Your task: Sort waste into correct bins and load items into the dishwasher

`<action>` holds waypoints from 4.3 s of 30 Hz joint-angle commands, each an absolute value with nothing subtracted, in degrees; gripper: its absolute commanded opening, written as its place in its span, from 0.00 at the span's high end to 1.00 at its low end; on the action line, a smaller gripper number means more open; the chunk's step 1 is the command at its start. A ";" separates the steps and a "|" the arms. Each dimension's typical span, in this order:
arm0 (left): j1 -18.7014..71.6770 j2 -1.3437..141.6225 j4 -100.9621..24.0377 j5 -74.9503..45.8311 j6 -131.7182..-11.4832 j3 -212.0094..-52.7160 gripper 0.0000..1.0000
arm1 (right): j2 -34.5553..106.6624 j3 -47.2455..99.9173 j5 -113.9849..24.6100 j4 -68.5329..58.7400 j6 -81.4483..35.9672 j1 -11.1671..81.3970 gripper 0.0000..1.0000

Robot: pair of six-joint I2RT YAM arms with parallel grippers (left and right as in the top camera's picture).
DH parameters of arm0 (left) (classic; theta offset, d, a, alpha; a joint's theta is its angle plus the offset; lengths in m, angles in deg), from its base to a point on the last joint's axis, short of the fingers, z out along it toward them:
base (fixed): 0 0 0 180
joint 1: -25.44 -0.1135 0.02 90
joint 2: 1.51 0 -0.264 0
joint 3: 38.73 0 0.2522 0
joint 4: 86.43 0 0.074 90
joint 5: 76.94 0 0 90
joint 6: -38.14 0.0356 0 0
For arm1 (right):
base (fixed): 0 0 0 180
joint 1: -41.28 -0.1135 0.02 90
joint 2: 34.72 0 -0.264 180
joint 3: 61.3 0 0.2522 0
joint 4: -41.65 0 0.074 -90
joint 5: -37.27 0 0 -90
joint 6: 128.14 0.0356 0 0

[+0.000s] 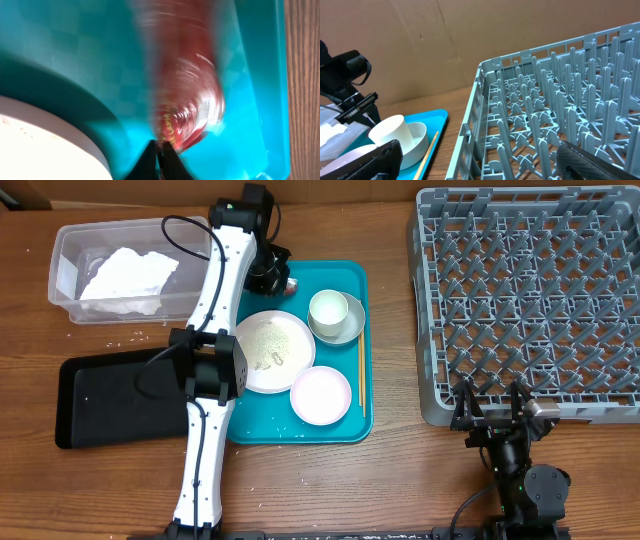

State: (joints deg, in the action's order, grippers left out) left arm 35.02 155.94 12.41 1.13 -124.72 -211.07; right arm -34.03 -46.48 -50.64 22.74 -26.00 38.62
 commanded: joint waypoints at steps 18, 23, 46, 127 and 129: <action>31.46 146.08 13.17 2.77 -108.20 -227.35 0.96 | -34.56 -47.07 -51.19 23.07 -26.15 38.38 0.00; 27.26 141.25 14.07 10.53 -108.59 -227.90 0.96 | -34.56 -47.07 -51.19 23.07 -26.15 38.38 0.00; 12.05 141.82 18.40 -7.30 -102.36 -218.44 0.36 | -34.56 -47.07 -51.19 23.09 -26.15 38.38 0.00; 7.46 119.98 24.15 16.61 -63.44 -208.97 0.00 | -34.56 -45.13 -76.94 72.73 18.70 38.40 0.00; 7.46 119.98 24.15 16.63 -63.44 -208.97 0.00 | -34.42 -41.69 -79.60 73.60 18.63 38.40 0.00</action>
